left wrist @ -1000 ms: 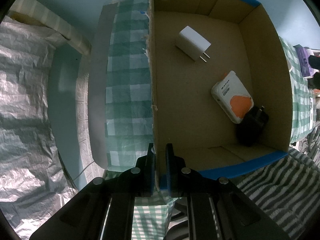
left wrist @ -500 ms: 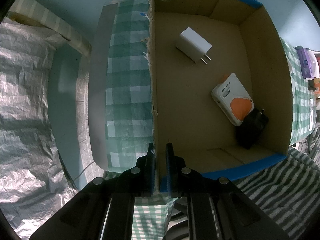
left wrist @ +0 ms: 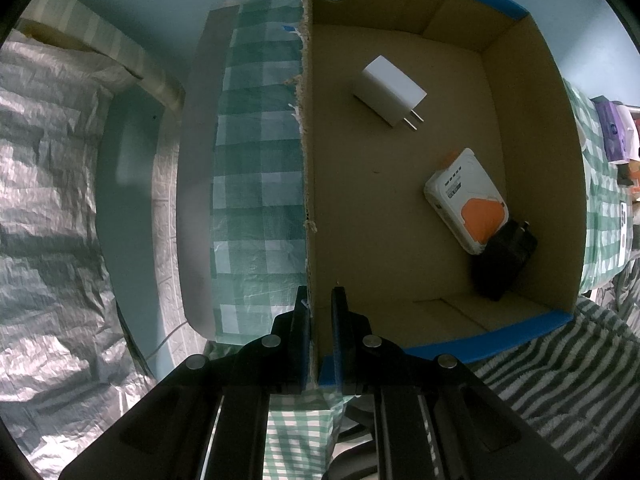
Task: Organize rigid objects
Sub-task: 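Move the right gripper back over the cloth to the white square block, then lower the right gripper onto the white square block and close on it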
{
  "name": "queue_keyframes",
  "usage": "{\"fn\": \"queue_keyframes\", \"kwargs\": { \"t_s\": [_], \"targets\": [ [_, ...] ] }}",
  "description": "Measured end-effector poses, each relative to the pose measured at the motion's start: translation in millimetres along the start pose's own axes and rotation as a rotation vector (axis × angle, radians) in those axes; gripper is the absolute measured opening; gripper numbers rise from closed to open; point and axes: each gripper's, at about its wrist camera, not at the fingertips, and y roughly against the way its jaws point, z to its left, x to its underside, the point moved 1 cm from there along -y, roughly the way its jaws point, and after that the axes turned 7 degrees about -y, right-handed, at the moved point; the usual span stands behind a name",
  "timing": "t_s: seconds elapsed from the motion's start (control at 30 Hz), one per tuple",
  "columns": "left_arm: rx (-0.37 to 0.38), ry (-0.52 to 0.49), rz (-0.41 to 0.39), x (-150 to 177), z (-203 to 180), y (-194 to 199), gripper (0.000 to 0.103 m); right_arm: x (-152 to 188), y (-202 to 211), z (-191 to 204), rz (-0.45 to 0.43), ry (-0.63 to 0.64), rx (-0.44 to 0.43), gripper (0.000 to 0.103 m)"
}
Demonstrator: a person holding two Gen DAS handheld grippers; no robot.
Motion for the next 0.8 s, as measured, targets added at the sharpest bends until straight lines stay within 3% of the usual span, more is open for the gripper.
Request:
{"fn": "queue_keyframes", "kwargs": {
  "t_s": [0.13, 0.53, 0.8],
  "targets": [
    [0.0, -0.001, 0.0, 0.7, 0.5, -0.6, 0.01, -0.3, -10.4, -35.7, 0.004, -0.093, 0.033, 0.063],
    [-0.003, -0.004, 0.001, 1.5, 0.5, -0.8, 0.01, 3.2, -74.2, -141.3, 0.115, -0.405, 0.045, 0.064],
    [-0.005, -0.004, 0.002, 1.1, 0.8, -1.3, 0.01, 6.6, -114.5, -155.5, 0.173, -0.456, 0.041, 0.067]
  ]
}}
